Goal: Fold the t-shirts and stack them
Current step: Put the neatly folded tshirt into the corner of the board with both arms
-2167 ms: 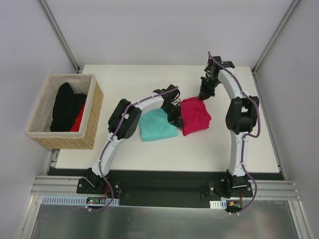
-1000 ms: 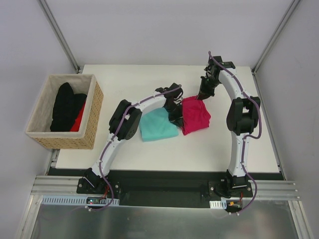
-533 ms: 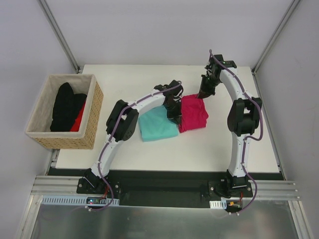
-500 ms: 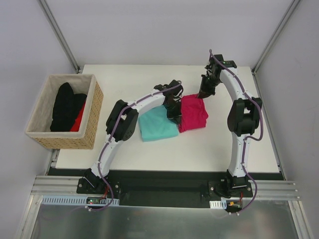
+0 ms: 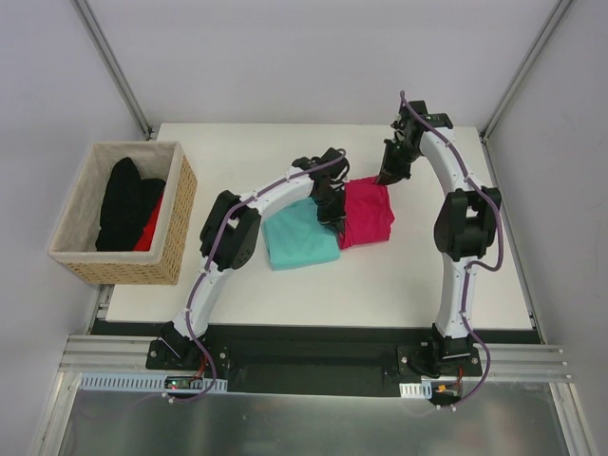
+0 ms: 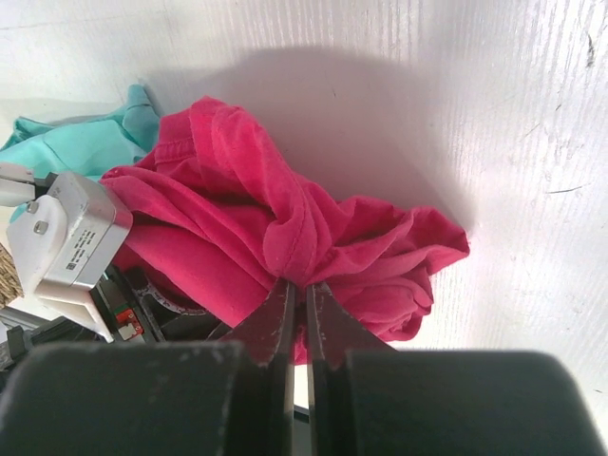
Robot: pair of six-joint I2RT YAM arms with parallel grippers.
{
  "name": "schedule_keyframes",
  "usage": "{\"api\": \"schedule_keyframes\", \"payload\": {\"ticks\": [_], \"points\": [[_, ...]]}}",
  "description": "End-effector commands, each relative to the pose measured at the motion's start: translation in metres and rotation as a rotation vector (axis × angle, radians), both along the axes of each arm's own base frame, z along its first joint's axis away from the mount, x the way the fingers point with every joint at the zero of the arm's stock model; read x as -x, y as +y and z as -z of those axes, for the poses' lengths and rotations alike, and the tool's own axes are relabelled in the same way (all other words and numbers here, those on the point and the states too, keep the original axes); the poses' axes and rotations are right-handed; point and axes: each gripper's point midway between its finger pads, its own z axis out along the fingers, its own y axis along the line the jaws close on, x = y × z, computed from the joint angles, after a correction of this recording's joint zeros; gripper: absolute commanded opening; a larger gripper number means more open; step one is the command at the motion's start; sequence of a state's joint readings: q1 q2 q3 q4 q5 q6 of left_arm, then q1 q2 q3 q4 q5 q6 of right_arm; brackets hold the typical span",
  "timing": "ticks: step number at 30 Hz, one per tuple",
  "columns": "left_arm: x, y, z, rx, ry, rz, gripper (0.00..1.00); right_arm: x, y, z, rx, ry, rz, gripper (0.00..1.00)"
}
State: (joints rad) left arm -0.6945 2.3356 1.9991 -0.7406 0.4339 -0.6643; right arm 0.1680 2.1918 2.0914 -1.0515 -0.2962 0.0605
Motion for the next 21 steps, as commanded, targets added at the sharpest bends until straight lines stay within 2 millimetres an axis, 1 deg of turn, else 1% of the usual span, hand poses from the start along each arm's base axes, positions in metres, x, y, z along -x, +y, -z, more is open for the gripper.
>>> {"api": "schedule_keyframes", "payload": {"ticks": [1,8,14,21], "points": [[-0.005,-0.009,-0.046,0.052,-0.096,0.025,0.0,-0.001,0.001,-0.057,-0.015,-0.136,-0.004,0.01],[-0.005,-0.01,-0.052,0.046,-0.119,0.038,0.0,-0.001,0.0,-0.064,-0.014,-0.155,-0.006,0.01],[-0.005,-0.008,-0.055,0.035,-0.132,0.032,0.0,0.0,0.003,-0.07,-0.029,-0.167,-0.014,0.01],[-0.008,-0.004,-0.065,0.028,-0.158,0.022,0.0,-0.001,0.006,-0.074,-0.041,-0.172,-0.018,0.01]]}}
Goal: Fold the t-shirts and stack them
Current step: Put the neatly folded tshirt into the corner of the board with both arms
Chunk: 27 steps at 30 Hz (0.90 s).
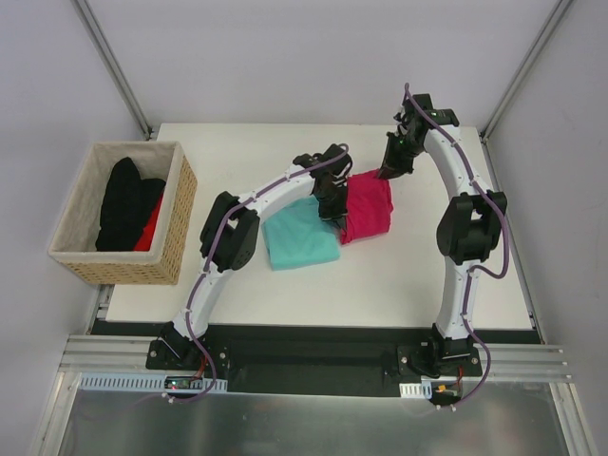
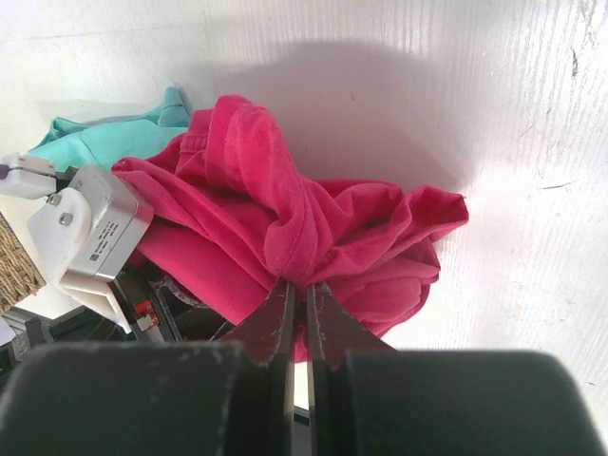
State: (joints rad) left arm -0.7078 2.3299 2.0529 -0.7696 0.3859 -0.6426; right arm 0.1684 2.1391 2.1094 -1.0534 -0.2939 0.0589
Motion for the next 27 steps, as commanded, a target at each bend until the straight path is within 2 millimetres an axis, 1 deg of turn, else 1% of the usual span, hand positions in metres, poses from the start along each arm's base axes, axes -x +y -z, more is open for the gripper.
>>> {"api": "schedule_keyframes", "payload": {"ticks": [1,22,27], "points": [[-0.003,0.0,-0.052,0.041,-0.098,0.008,0.0,0.001,0.006,-0.046,-0.031,-0.103,-0.018,0.01],[0.0,-0.001,-0.075,0.037,-0.157,0.02,0.0,-0.002,0.011,-0.044,-0.045,-0.105,-0.027,0.01],[0.001,-0.001,-0.081,0.038,-0.169,0.022,0.0,-0.003,0.011,-0.048,-0.052,-0.115,-0.028,0.01]]}}
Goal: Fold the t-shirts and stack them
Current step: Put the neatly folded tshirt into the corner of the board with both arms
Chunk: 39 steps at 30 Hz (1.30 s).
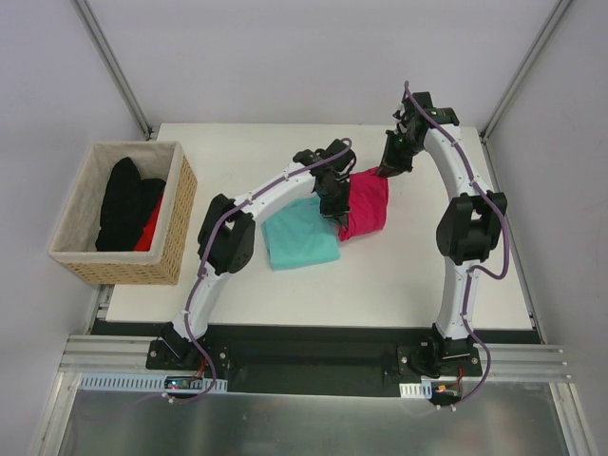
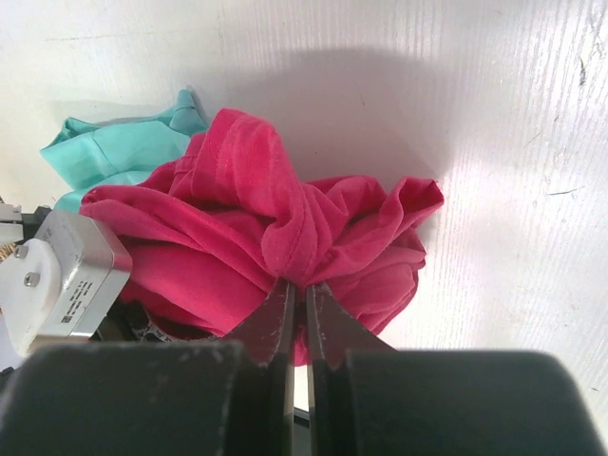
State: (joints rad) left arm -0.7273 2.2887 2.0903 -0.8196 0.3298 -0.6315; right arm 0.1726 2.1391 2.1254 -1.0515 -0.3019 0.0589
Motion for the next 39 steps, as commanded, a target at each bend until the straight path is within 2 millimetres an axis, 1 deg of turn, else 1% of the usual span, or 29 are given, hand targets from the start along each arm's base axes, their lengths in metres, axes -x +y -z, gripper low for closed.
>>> {"api": "schedule_keyframes", "payload": {"ticks": [1,9,15,21,28,31,33,35,36,37,39], "points": [[-0.002,-0.002,-0.058,0.059,-0.112,0.016,0.0,0.0,0.009,-0.041,-0.045,-0.093,-0.022,0.01],[-0.003,0.001,-0.063,0.05,-0.129,0.01,0.0,0.002,0.011,-0.041,-0.045,-0.092,-0.031,0.01],[-0.005,0.003,-0.068,0.046,-0.141,0.006,0.0,0.001,0.013,-0.054,-0.055,-0.124,-0.033,0.01],[-0.007,0.002,-0.077,0.056,-0.16,0.003,0.0,0.002,0.014,-0.065,-0.067,-0.151,-0.037,0.01],[-0.006,0.007,-0.087,0.049,-0.178,-0.005,0.0,0.003,0.018,-0.073,-0.083,-0.17,-0.047,0.01],[-0.004,0.009,-0.092,0.048,-0.185,-0.007,0.0,0.006,0.022,-0.075,-0.086,-0.17,-0.057,0.01],[-0.003,0.012,-0.093,0.041,-0.189,-0.016,0.0,0.007,0.024,-0.073,-0.089,-0.162,-0.062,0.01],[0.0,0.013,-0.099,0.044,-0.195,-0.019,0.0,0.01,0.028,-0.072,-0.09,-0.159,-0.073,0.01],[0.001,0.015,-0.097,0.037,-0.191,-0.022,0.0,0.011,0.029,-0.071,-0.09,-0.155,-0.074,0.01],[0.003,0.016,-0.103,0.041,-0.2,-0.026,0.0,0.013,0.032,-0.069,-0.09,-0.148,-0.085,0.01],[0.005,0.022,-0.101,0.024,-0.199,-0.037,0.0,0.016,0.036,-0.068,-0.092,-0.143,-0.095,0.01]]}}
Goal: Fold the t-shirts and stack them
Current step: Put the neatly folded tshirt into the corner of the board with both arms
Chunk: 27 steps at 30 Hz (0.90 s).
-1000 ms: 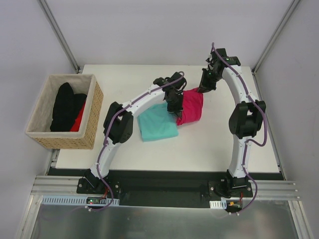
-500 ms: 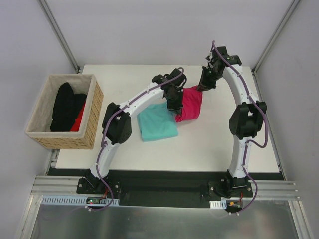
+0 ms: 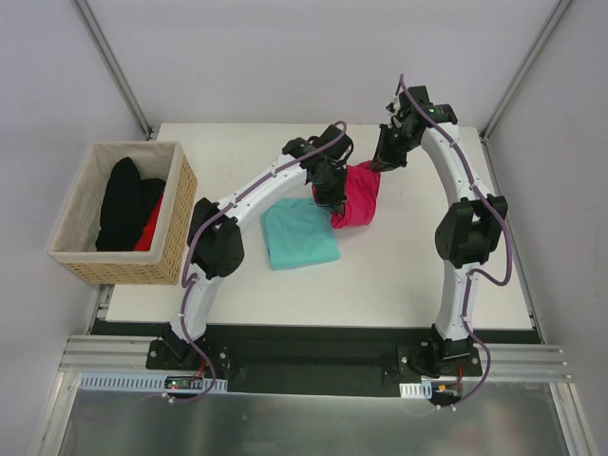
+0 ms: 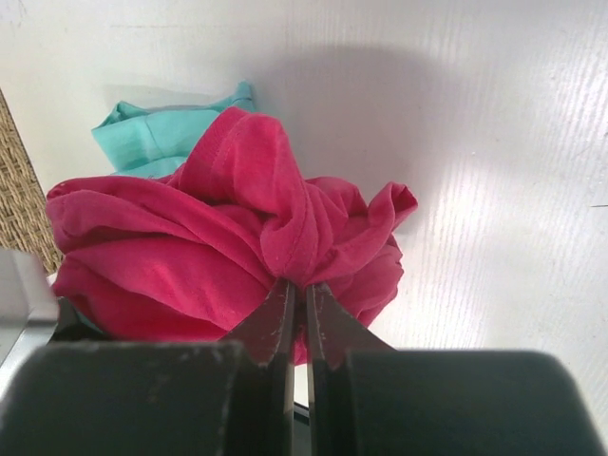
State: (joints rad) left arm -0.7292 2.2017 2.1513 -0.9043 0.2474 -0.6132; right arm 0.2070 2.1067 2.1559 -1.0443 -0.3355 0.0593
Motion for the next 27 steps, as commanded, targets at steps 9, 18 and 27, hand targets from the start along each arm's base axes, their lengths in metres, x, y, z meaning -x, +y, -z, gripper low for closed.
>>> {"api": "schedule_keyframes", "payload": {"ticks": [9,18,27], "points": [[0.033,0.038,-0.05,-0.012,-0.076,-0.068,0.0,0.027,0.026,-0.032,-0.031,-0.052,-0.087,0.01],[0.058,0.072,-0.03,-0.092,-0.03,-0.109,0.0,0.032,0.03,-0.023,-0.024,-0.028,-0.101,0.01],[0.062,0.084,-0.021,-0.122,-0.012,-0.128,0.0,0.033,0.04,-0.011,-0.024,0.007,-0.126,0.01]]}}
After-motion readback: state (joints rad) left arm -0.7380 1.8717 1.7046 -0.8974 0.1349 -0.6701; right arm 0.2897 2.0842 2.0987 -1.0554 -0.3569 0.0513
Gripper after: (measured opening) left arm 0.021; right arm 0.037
